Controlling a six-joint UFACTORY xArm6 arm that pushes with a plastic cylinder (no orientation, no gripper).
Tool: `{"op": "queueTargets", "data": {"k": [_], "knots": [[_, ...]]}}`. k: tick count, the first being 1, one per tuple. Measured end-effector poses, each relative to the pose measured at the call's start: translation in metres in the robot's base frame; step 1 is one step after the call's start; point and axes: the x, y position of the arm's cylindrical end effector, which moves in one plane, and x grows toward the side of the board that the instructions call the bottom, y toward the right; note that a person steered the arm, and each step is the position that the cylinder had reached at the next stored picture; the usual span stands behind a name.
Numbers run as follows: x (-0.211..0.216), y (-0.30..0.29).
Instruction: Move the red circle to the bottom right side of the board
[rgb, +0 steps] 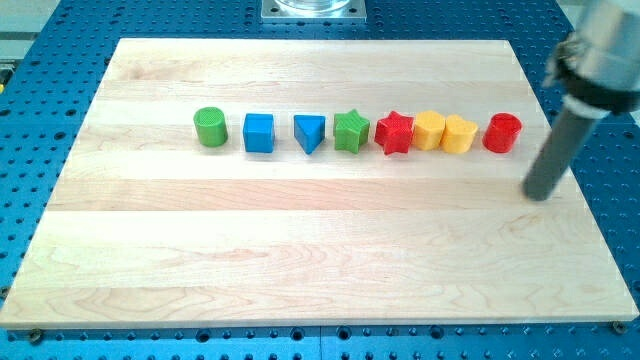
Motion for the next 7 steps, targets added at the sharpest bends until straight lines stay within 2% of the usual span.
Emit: {"op": "queueTargets", "data": {"k": [1,2,3,4,5,6,7], "knots": [[-0.038,0.009],[-0.093,0.010],[-0.102,0.005],[-0.117,-0.033],[-0.093,-0.055],[-0.029,-0.042],[-0.047,-0.041]]}}
